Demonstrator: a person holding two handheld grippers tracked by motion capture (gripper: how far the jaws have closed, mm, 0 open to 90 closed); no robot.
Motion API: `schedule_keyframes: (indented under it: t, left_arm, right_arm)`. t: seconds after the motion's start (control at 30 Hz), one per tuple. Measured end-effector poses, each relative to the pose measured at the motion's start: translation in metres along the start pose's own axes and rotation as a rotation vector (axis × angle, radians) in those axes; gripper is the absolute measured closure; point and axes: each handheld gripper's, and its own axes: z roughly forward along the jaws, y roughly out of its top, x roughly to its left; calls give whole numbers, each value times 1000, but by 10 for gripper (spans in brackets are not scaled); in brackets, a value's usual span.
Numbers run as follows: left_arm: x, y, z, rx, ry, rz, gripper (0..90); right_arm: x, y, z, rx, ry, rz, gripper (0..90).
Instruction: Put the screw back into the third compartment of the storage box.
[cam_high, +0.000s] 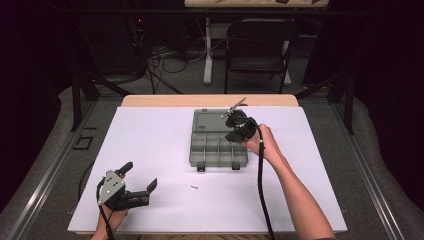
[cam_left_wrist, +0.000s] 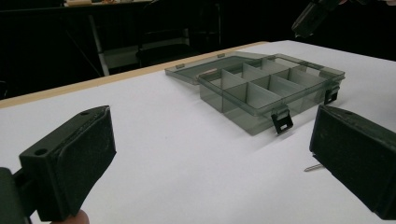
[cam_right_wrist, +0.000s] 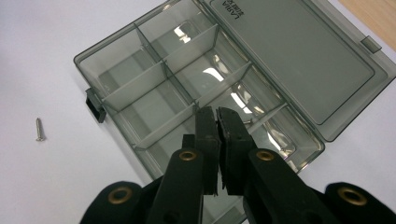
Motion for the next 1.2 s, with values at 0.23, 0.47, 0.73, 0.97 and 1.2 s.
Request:
schedule_keyframes:
  t: [0.23,0.47,0.73,0.97,1.2]
  left_arm:
    - [0,0,0,3,-3,0,1]
    - [1,0,0,3,-4,0,1]
    - [0,0,0,4,-6,0,1]
    - [0,0,0,2,-4,0,1]
    - [1,0,0,1,-3,0,1]
  right_arm:
    - [-3,7,7,16,-11,8,878]
    - [-6,13,18,25,-31,-6,878]
    - [-9,15,31,62,-53,17,877]
    - [-12,17,43,72,-54,16,862]
    - [-13,16,42,44,-48,28,725]
